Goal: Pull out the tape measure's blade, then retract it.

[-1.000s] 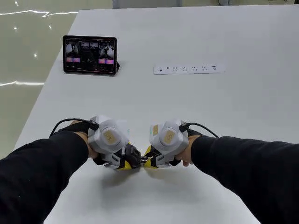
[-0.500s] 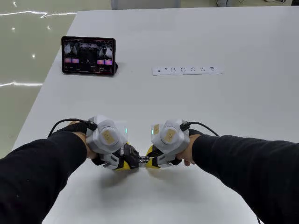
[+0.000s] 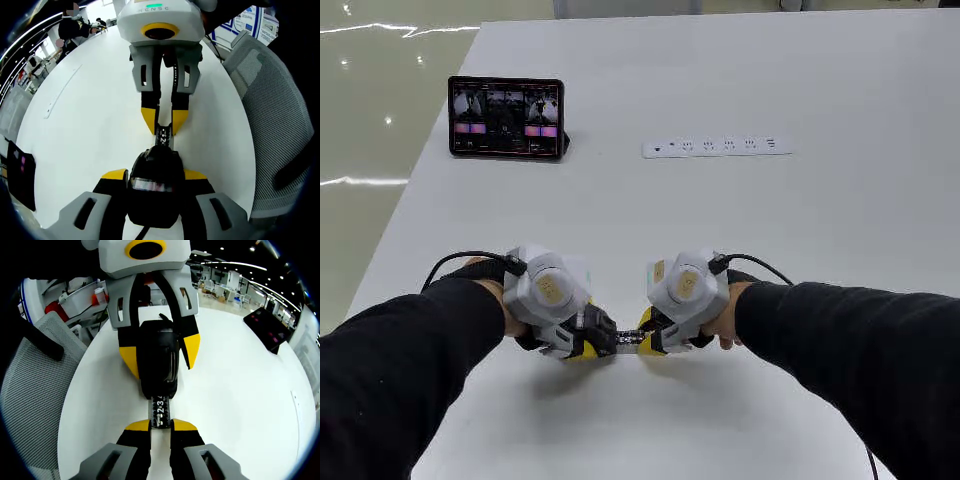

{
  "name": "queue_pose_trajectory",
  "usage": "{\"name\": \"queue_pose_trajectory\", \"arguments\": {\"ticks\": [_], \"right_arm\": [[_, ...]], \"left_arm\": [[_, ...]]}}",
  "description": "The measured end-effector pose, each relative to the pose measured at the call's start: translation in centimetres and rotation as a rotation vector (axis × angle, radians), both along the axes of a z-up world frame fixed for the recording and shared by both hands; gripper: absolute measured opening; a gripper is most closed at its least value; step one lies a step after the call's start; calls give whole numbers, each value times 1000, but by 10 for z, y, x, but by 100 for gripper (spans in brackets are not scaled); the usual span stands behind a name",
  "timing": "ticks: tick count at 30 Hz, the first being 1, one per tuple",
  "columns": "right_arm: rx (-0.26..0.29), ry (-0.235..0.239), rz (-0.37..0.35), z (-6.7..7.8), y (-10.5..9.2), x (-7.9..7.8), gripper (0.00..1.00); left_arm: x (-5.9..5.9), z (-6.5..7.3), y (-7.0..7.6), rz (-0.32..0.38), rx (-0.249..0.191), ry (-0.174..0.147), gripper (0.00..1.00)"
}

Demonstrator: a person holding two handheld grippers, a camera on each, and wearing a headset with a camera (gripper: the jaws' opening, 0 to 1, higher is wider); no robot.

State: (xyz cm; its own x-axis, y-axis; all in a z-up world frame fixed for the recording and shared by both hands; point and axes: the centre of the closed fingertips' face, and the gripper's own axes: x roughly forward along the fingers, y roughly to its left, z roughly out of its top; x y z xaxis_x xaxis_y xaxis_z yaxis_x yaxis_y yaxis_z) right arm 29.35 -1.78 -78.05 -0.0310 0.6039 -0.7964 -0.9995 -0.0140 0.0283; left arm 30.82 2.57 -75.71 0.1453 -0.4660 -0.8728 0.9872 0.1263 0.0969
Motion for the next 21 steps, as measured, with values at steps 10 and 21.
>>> {"name": "queue_pose_trajectory", "arguments": {"ticks": [10,21], "right_arm": [[-5,-5,-5,0,-1,0,10],[-13,3,-16,1,-8,1,10]], "left_arm": [[0,0,1,5,0,-2,36],[0,0,1,10,2,-3,36]]}}
